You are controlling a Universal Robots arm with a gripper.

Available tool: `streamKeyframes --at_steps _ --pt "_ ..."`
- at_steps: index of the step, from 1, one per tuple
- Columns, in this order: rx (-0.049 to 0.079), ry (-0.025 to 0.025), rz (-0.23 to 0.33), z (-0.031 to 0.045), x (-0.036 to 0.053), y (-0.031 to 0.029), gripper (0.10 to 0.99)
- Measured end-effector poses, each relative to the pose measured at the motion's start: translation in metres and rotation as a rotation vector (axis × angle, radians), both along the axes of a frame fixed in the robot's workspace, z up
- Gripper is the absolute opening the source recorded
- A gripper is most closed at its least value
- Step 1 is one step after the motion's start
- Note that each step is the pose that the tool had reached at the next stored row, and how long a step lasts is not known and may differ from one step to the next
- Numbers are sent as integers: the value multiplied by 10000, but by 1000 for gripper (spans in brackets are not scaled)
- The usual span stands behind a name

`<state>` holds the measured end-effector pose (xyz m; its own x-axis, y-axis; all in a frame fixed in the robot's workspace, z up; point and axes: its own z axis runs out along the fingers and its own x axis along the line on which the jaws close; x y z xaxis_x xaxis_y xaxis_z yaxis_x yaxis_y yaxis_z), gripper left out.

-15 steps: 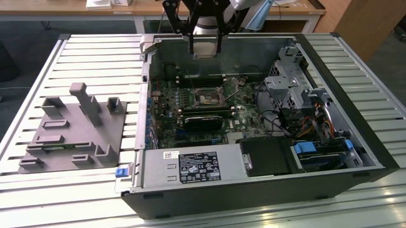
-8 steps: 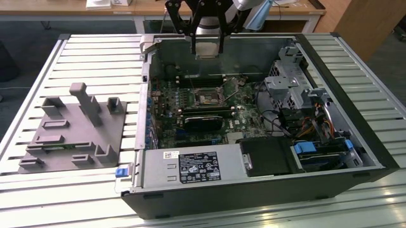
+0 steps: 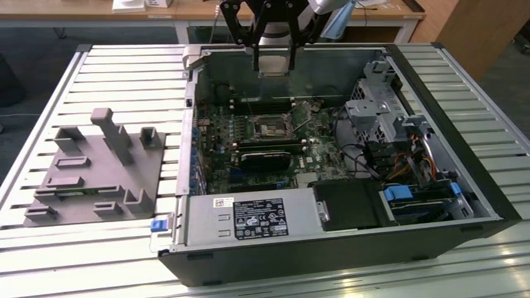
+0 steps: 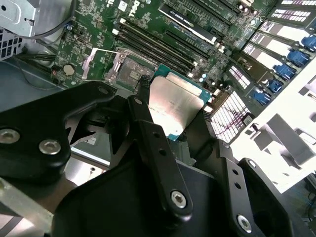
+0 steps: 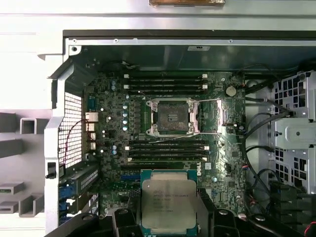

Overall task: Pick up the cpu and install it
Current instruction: 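Pick up the cpu and move it towards the insertion slot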

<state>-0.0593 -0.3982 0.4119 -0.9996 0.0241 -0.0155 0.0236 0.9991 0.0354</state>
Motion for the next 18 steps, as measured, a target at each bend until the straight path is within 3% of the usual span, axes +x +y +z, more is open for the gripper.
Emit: streamKeyframes --at_steps 18 --pt "0 0 1 -16 125 12 537"
